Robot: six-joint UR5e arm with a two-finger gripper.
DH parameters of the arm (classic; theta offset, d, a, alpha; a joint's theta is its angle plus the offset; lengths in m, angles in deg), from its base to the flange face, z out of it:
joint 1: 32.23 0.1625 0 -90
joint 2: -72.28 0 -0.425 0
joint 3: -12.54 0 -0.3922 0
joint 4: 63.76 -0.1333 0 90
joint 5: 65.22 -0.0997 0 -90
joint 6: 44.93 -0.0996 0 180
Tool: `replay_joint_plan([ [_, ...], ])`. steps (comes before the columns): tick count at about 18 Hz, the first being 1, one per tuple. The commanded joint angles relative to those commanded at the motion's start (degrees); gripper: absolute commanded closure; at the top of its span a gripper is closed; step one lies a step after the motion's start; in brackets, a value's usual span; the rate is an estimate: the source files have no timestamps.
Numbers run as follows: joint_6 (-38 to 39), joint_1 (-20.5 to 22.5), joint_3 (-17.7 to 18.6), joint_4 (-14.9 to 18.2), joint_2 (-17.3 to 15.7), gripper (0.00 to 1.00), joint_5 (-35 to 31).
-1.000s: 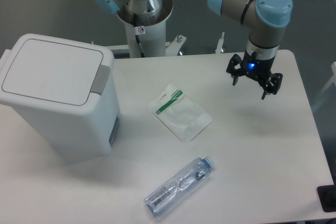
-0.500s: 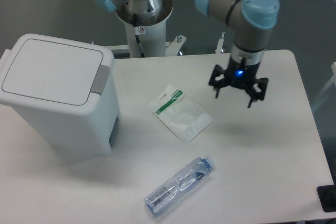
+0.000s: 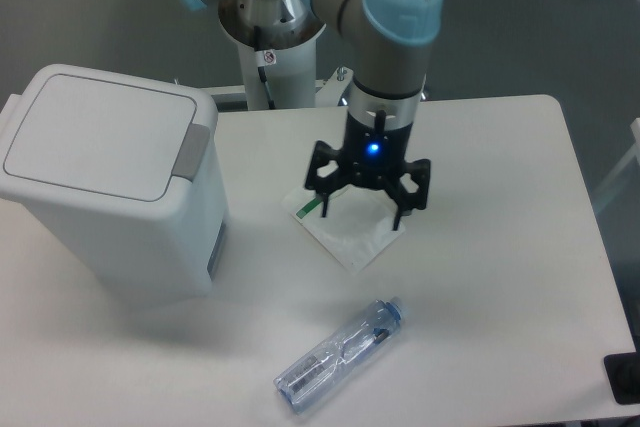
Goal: Open the trash can
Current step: 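Move the open gripper toward the trash can lid's front edge, then push the gripper against the lid edge, flipping the lid up open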
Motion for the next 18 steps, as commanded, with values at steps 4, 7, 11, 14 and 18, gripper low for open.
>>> replay_joint_plan([
  [4,0.2,-0.4,-0.6,2.6,-0.4,0.0,4.8],
  [7,-0.7,-1.4,1.0,6.7,-3.7,0.0,4.8],
  [11,-1.2,-1.8,3.5,12.1,-8.9,0.0,4.9],
  [14,-0.9,-2.1,3.7,12.5,-9.6,0.0,4.9],
  [18,-0.5,-3.3,4.3,12.5,-10.0,0.0,4.9],
])
